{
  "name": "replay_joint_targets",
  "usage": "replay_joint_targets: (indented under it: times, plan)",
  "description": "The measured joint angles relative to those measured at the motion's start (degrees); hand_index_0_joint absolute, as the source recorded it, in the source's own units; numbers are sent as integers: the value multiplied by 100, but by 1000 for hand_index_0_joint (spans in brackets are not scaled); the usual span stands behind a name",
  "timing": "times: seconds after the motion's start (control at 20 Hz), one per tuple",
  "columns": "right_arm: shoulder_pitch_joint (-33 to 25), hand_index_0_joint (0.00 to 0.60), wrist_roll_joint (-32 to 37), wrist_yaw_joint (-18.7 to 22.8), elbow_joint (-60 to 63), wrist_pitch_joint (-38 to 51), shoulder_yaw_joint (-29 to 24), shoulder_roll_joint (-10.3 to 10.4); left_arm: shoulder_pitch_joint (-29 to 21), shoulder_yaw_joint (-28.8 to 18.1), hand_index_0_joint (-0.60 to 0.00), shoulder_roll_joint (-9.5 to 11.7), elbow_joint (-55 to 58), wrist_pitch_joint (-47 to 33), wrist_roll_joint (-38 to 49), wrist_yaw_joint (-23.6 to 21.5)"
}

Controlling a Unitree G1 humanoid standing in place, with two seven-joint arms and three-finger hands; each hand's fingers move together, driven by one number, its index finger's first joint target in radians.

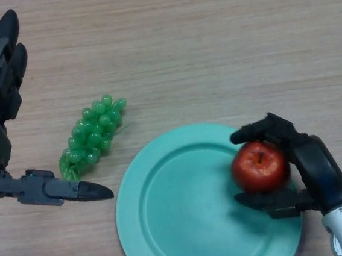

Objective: Pick up the red apple and place it on the plate

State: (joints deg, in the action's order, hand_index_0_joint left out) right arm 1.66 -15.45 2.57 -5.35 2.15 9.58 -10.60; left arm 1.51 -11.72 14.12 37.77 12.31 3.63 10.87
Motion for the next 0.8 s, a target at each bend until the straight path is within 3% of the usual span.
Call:
replay_joint_targets:
  times: [0.05, 0.1, 0.15, 0.2, 0.35, 0.5, 0.65, 0.7, 0.8]
  plan:
    - [-17, 250, -4, 0, 21, 0, 1, 0, -1, 0, 0, 0, 0, 0, 0, 0]
    - [-49, 100, -26, 0, 47, -1, 18, -1, 0, -1, 0, 0, 0, 0, 0, 0]
    - [-100, 3, -138, 2, 87, -7, 58, -2, 3, -1, 0, 0, 0, 0, 0, 2]
    - [-195, 0, -558, 2, 41, -59, 185, -7, 19, -2, 0, 0, -1, 0, 1, 18]
    - [-43, 0, -415, -291, -1040, -347, 505, -8, 142, -11, 0, -8, -7, -3, -1, 68]
    - [15, 0, 233, -752, -2132, -1258, 720, -14, 179, -30, 0, -10, -7, -8, -4, 75]
    - [142, 0, 351, -965, -3004, -1675, 619, -18, 180, -30, 0, -11, 287, 207, 58, 172]
    - [318, 0, 658, -1160, -3386, -1770, 574, -34, 171, -23, 0, -15, 541, 375, 534, 181]
    - [429, 0, 1285, -1340, -4024, -2445, 490, -86, 131, -7, 0, -22, 669, 431, 669, 181]
